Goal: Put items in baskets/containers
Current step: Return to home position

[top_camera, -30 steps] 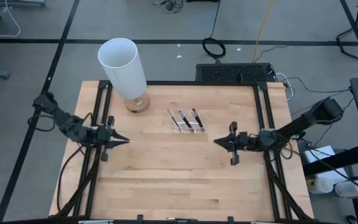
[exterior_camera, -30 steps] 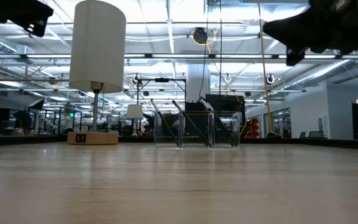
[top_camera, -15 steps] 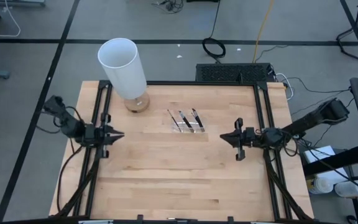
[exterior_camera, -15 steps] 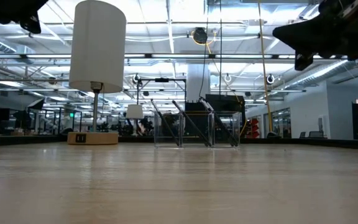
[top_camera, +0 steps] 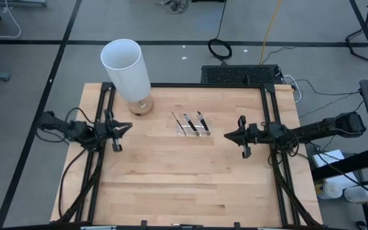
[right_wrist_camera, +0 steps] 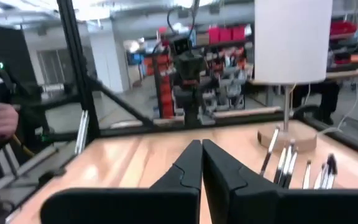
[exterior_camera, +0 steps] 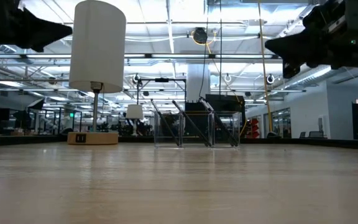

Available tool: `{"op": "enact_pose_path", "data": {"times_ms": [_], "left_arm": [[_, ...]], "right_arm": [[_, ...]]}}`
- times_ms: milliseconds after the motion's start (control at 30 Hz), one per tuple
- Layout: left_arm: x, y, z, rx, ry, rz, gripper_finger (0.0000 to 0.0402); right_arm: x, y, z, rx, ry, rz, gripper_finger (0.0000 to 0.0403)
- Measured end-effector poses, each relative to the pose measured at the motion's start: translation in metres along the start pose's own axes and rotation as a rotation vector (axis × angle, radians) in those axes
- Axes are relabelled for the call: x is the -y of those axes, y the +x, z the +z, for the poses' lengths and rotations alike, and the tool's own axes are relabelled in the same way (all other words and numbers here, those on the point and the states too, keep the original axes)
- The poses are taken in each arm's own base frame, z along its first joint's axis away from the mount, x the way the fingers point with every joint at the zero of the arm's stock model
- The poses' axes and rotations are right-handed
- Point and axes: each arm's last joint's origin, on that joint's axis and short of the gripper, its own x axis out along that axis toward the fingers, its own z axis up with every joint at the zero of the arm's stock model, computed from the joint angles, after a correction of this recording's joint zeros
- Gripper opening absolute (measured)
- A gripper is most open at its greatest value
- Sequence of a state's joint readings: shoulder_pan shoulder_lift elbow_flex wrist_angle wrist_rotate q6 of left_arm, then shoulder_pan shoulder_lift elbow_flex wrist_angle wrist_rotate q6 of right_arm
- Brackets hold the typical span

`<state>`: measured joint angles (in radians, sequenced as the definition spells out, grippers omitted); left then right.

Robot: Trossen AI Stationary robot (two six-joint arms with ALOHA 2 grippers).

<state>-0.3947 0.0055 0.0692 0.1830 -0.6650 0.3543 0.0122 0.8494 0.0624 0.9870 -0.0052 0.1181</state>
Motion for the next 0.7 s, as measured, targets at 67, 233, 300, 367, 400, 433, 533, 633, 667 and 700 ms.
{"op": "enact_pose_path", "data": {"times_ms": [67, 233, 300, 367, 400, 433, 533, 633, 667, 700], "left_arm": [[0.001, 0.002, -0.004, 0.015, -0.01, -0.075, 0.0042], [0.002, 0.006, -0.021, -0.016, 0.006, -0.086, 0.0042], [0.0, 0.006, -0.023, -0.04, -0.025, -0.067, 0.0042], [0.0, 0.006, -0.027, -0.075, -0.061, -0.066, 0.0042], [0.0, 0.006, -0.028, -0.084, -0.078, -0.064, 0.0042], [0.0, 0.007, -0.029, -0.091, -0.09, -0.054, 0.0042], [-0.001, 0.007, -0.032, -0.138, -0.088, -0.006, 0.0042], [0.001, 0.008, -0.034, -0.189, -0.225, 0.008, 0.0042], [0.0, 0.007, -0.033, -0.215, -0.222, 0.015, 0.0041], [-0.001, 0.007, -0.032, -0.247, -0.201, 0.038, 0.0039]], "right_arm": [[0.001, 0.0, -0.002, -0.015, -0.005, -0.009, 0.0], [0.003, 0.0, 0.0, 0.006, -0.035, -0.028, 0.0], [0.004, 0.0, 0.002, 0.022, -0.038, -0.055, 0.0], [0.005, 0.0, 0.002, 0.032, -0.034, -0.11, 0.0], [0.006, 0.0, 0.002, 0.034, -0.029, -0.148, 0.0], [0.008, 0.0, 0.001, 0.029, -0.03, -0.2, 0.0], [0.013, -0.002, -0.008, -0.038, 0.033, -0.381, 0.0], [0.014, -0.001, -0.018, -0.115, 0.073, -0.403, 0.0], [0.014, -0.001, -0.018, -0.119, 0.069, -0.39, 0.0], [0.013, 0.0, -0.018, -0.121, 0.062, -0.368, 0.0]]}}
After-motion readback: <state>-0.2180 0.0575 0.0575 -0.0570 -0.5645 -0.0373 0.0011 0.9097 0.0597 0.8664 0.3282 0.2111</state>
